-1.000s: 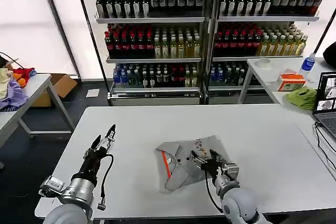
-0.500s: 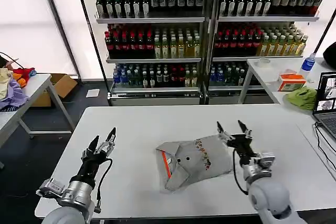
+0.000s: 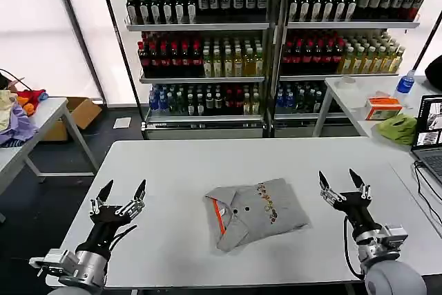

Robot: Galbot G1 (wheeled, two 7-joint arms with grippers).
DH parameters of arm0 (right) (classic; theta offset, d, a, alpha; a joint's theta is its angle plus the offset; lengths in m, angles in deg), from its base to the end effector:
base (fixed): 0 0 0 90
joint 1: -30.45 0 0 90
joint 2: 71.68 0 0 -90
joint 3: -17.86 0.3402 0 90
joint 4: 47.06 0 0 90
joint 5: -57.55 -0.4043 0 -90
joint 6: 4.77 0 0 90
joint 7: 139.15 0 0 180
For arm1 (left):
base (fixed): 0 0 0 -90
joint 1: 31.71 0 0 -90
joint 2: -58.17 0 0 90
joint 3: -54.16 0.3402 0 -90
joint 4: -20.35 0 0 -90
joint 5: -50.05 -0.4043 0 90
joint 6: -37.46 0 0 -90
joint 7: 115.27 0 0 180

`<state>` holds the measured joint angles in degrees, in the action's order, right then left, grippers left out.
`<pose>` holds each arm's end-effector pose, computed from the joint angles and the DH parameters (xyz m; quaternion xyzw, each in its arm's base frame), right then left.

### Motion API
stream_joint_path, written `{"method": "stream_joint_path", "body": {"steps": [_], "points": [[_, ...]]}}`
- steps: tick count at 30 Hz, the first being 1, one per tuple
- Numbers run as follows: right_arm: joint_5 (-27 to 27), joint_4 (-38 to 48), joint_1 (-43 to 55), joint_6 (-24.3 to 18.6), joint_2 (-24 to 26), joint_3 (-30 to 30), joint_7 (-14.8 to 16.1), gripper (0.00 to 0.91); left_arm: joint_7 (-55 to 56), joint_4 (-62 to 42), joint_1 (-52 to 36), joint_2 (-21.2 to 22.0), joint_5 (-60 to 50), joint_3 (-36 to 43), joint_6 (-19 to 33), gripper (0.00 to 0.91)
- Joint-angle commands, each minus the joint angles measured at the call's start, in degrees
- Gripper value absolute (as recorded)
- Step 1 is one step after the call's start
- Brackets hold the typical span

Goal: Fold and organize the clothes.

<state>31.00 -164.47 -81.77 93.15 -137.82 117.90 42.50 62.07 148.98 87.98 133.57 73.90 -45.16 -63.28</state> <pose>0.2835 -0.1195 -0.2407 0.0376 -0.9992 -0.0051 0.0105 0.2351 0.0716 -0.2170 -0.0507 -0.9972 0.0545 0.0076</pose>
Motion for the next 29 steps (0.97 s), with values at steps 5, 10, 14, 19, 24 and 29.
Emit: {"method": "stream_joint_path", "body": {"steps": [5,10,14,19,24,29], "points": [[1.9,-2.1,-9.2,-4.2,-1.5,-0.8,1.4,0.907,-4.1,2.2,5.6,0.4,-14.4,-3.7,6.3,0.907],[4.2,-2.1,-9.7,-7.0,-1.4,-3.1,2.7,0.907,-6.8,2.9,6.4,0.9,-16.1,-3.9,6.9,0.907],[5.6,-3.7,-9.8,-7.3,-1.4,-4.1,2.8,0.907,-9.4,4.3,7.0,1.8,-15.6,-5.6,6.2,0.907],[5.7,-4.6,-9.9,-7.3,-1.0,-3.5,4.0,0.907,-10.9,3.9,6.5,3.1,-15.6,-6.5,5.7,0.907],[6.2,-4.7,-9.7,-7.5,-0.9,-4.1,4.1,0.907,-11.8,3.4,5.7,3.7,-15.8,-7.4,4.9,0.907],[6.9,-4.6,-9.7,-7.8,-1.0,-4.1,5.7,0.907,-13.1,3.4,5.5,4.5,-15.7,-8.7,4.6,0.907]]}}
